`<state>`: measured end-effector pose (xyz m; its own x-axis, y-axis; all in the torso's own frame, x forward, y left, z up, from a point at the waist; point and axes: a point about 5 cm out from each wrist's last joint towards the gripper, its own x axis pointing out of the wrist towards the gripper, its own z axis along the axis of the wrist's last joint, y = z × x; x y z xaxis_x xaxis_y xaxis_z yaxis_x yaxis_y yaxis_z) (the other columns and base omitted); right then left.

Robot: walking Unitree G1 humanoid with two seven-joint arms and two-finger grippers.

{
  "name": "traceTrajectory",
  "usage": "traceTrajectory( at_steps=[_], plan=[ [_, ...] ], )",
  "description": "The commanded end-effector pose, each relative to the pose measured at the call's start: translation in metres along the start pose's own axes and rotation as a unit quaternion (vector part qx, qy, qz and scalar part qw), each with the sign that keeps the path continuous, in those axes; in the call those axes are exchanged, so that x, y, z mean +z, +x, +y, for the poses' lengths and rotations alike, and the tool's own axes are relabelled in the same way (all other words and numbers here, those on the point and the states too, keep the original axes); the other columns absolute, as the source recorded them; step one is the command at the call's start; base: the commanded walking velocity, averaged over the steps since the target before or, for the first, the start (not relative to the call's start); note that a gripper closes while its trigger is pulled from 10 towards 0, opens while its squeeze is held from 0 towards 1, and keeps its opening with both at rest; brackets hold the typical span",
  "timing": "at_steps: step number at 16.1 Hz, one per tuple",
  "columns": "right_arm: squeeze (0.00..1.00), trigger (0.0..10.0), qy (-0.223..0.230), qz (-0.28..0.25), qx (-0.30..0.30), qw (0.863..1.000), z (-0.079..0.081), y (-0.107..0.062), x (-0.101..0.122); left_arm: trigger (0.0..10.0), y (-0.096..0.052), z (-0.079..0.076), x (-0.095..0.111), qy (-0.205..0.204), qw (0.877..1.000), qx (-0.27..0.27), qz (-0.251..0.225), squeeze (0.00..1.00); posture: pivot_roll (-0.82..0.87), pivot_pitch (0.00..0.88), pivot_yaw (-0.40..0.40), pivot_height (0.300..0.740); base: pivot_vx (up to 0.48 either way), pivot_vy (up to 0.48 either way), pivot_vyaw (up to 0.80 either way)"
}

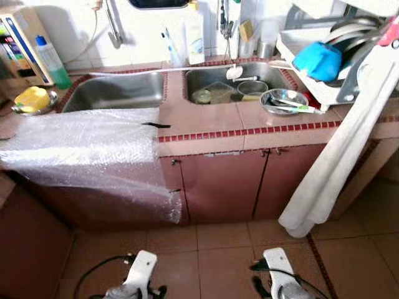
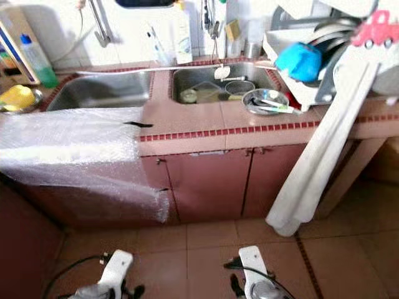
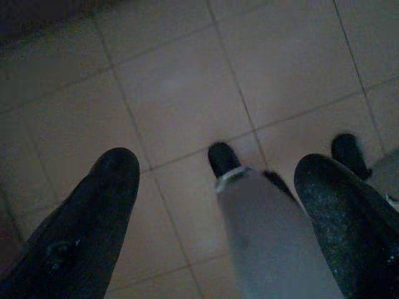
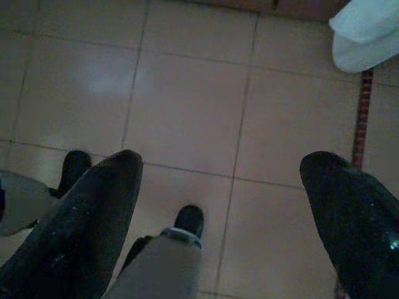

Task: Kitchen organization

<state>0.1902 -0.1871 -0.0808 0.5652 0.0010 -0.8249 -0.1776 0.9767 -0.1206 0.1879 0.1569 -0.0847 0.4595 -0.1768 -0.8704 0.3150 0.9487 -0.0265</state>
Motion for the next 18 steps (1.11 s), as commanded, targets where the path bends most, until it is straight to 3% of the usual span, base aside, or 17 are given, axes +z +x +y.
traceTrajectory(
  at_steps=[1,4,7,10,14,18],
  plan=[
    [0.00,10.0,-0.009,-0.002,0.001,1.000,-0.003,0.000,0.001,10.0,0.000,0.001,0.000,-0.017,1.000,0.007,-0.005,0.00,-0.05,0.000,0.043,0.740,0.000,0.000,0.00],
    [0.00,10.0,-0.082,-0.011,0.031,0.996,0.003,0.003,0.019,10.0,-0.003,0.005,-0.018,-0.085,0.996,0.038,-0.001,0.00,0.06,0.000,-0.065,0.740,0.000,0.000,0.00],
    [0.00,10.0,-0.099,-0.025,0.041,0.994,0.009,0.005,0.034,10.0,-0.004,0.000,-0.034,-0.090,0.995,0.039,0.011,0.00,0.12,0.000,-0.090,0.740,0.000,0.000,0.00],
    [0.00,10.0,-0.103,-0.027,0.049,0.993,0.017,0.006,0.037,10.0,-0.007,0.009,-0.037,-0.091,0.995,0.051,0.007,0.00,0.12,0.000,-0.070,0.740,0.000,0.000,0.00],
    [0.00,10.0,-0.059,-0.026,0.036,0.997,0.020,0.005,0.031,10.0,-0.009,0.021,-0.032,-0.072,0.995,0.063,0.003,0.00,0.09,0.000,-0.017,0.740,0.000,0.000,0.00],
    [0.00,10.0,0.021,-0.052,0.007,0.998,0.010,0.005,0.036,10.0,-0.007,0.027,0.012,-0.043,0.995,0.056,-0.076,0.00,0.05,0.000,0.043,0.740,0.000,0.000,0.00]
  ],
)
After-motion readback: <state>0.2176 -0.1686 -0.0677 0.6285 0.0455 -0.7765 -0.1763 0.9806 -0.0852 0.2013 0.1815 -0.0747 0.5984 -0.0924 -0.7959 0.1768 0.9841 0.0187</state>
